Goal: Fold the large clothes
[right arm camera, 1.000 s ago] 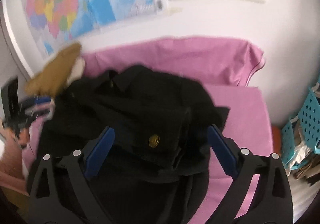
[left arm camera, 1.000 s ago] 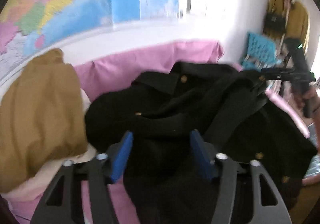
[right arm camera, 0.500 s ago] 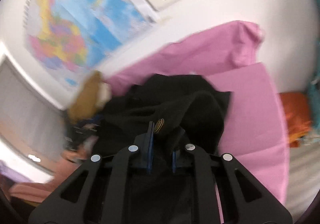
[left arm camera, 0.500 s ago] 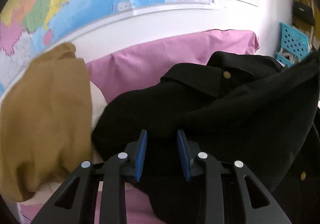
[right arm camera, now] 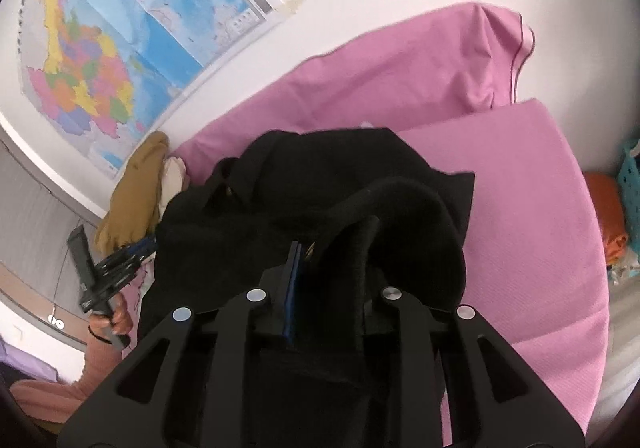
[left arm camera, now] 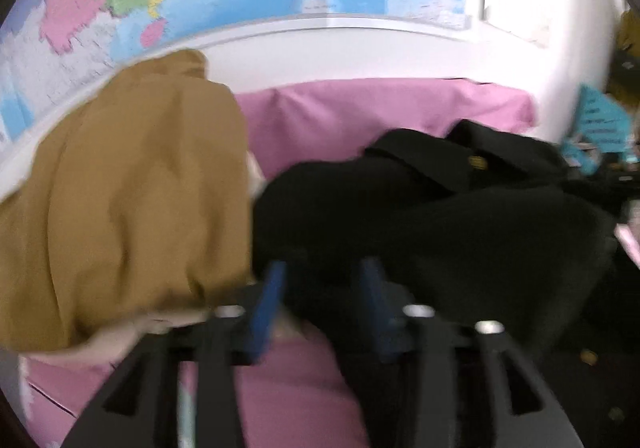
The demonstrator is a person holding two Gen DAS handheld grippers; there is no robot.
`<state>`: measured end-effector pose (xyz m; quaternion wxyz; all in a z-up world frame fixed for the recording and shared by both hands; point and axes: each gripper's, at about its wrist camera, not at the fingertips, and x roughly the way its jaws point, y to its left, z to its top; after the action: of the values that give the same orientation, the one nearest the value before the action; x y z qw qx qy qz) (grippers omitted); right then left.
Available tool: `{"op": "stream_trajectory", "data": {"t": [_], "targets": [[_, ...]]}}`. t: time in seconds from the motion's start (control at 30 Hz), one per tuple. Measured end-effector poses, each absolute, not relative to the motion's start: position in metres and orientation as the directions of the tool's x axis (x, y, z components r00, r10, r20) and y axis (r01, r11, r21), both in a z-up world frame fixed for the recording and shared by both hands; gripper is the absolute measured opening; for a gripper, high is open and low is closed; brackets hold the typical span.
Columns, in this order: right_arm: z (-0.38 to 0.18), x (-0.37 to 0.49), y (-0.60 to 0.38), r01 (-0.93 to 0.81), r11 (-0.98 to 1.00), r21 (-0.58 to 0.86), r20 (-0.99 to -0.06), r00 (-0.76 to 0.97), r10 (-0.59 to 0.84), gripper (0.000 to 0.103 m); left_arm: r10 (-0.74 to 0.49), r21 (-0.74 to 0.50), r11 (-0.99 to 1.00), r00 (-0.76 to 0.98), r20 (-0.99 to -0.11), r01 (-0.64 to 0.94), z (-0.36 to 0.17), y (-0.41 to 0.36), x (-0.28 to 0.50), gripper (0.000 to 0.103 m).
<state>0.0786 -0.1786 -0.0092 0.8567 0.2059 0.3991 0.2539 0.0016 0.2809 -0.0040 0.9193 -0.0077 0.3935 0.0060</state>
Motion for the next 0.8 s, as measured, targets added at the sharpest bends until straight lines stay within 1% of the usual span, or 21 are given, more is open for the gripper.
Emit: {"op": "stream_trajectory", "data": {"t": [0.03,0.07,0.1,0.13,0.23,0.27,0.3,0.33,0.37,0.4,0.43,0.5,0.53,0.57,0.63,0.67,0.7,0.73,0.77,0.8], "targets": [[-0.01,0.078,-0.179,-0.271,0.781,0.562,-0.573,0.554,0.604,0.023,-0.046,-0.05,0.999,0.688,-0.724,0.014,-0.002,0.28,-0.005,0.065],[-0.01,0.076,-0.18,-0.272,0.774,0.572,-0.564,0.554,0.612,0.024,-0.086,-0.078,0.996,0.68,-0.728,0.043,-0.003,0.278,-0.008,0.067],[-0.011,0.076,-0.181,-0.27,0.766,0.583,-0.557,0.553,0.619,0.025,-0.128,-0.105,0.992,0.659,-0.741,0.075,-0.005,0.275,-0.012,0.073],[-0.011,0.076,-0.181,-0.269,0.766,0.584,-0.557,0.554,0.619,0.026,-0.141,-0.111,0.99,0.644,-0.752,0.086,-0.008,0.271,-0.014,0.078],[-0.01,0.075,-0.179,-0.272,0.766,0.582,-0.557,0.552,0.62,0.029,-0.115,-0.084,0.993,0.6,-0.792,0.079,-0.025,0.264,-0.015,0.078],[-0.008,0.073,-0.179,-0.279,0.759,0.588,-0.549,0.553,0.627,0.029,-0.104,-0.086,0.995,0.585,-0.804,0.057,-0.034,0.265,-0.014,0.074],[-0.006,0.072,-0.178,-0.287,0.752,0.593,-0.539,0.553,0.636,0.029,-0.098,-0.092,0.995,0.585,-0.805,0.04,-0.038,0.267,-0.014,0.05],[-0.002,0.071,-0.176,-0.292,0.749,0.595,-0.532,0.555,0.639,0.029,-0.108,-0.111,0.993,0.584,-0.804,0.03,-0.041,0.27,-0.014,0.031],[0.001,0.07,-0.175,-0.303,0.746,0.593,-0.524,0.559,0.643,0.029,-0.105,-0.123,0.992,0.591,-0.799,0.011,-0.042,0.273,-0.016,0.026],[0.007,0.067,-0.173,-0.327,0.743,0.585,-0.511,0.562,0.65,0.029,-0.09,-0.123,0.992,0.609,-0.788,-0.013,-0.04,0.277,-0.019,0.011],[0.01,0.065,-0.172,-0.339,0.739,0.582,-0.5,0.567,0.655,0.029,-0.076,-0.121,0.992,0.62,-0.781,-0.032,-0.038,0.282,-0.02,0.01],[0.013,0.065,-0.173,-0.353,0.731,0.584,-0.482,0.574,0.662,0.029,-0.113,-0.194,0.979,0.634,-0.765,-0.06,-0.033,0.299,-0.025,0.009],[0.01,0.067,-0.173,-0.35,0.733,0.584,-0.488,0.57,0.661,0.029,-0.1,-0.191,0.979,0.639,-0.762,-0.075,-0.032,0.303,-0.028,0.006],[0.005,0.071,-0.173,-0.339,0.734,0.588,-0.499,0.562,0.659,0.029,-0.068,-0.165,0.982,0.64,-0.765,-0.093,-0.032,0.305,-0.029,0.006],[-0.018,0.085,-0.174,-0.289,0.733,0.616,-0.549,0.509,0.662,0.03,-0.04,-0.141,0.984,0.633,-0.773,-0.109,-0.036,0.307,-0.032,0.005],[-0.03,0.091,-0.173,-0.249,0.753,0.609,-0.59,0.493,0.639,0.032,-0.015,-0.124,0.983,0.623,-0.782,-0.132,-0.039,0.308,-0.033,0.004],[-0.036,0.091,-0.173,-0.239,0.757,0.608,-0.603,0.48,0.637,0.032,0.026,-0.087,0.985,0.616,-0.787,-0.152,-0.041,0.308,-0.033,0.004],[-0.04,0.09,-0.172,-0.246,0.753,0.611,-0.603,0.471,0.643,0.032,0.033,-0.085,0.983,0.616,-0.787,-0.161,-0.042,0.311,-0.034,0.004],[-0.039,0.087,-0.173,-0.252,0.748,0.614,-0.592,0.479,0.648,0.032,0.017,-0.109,0.98,0.615,-0.789,-0.167,-0.042,0.315,-0.036,0.004],[-0.037,0.084,-0.174,-0.26,0.739,0.621,-0.578,0.485,0.656,0.032,-0.018,-0.15,0.975,0.618,-0.786,-0.162,-0.04,0.318,-0.038,0.006]]}}
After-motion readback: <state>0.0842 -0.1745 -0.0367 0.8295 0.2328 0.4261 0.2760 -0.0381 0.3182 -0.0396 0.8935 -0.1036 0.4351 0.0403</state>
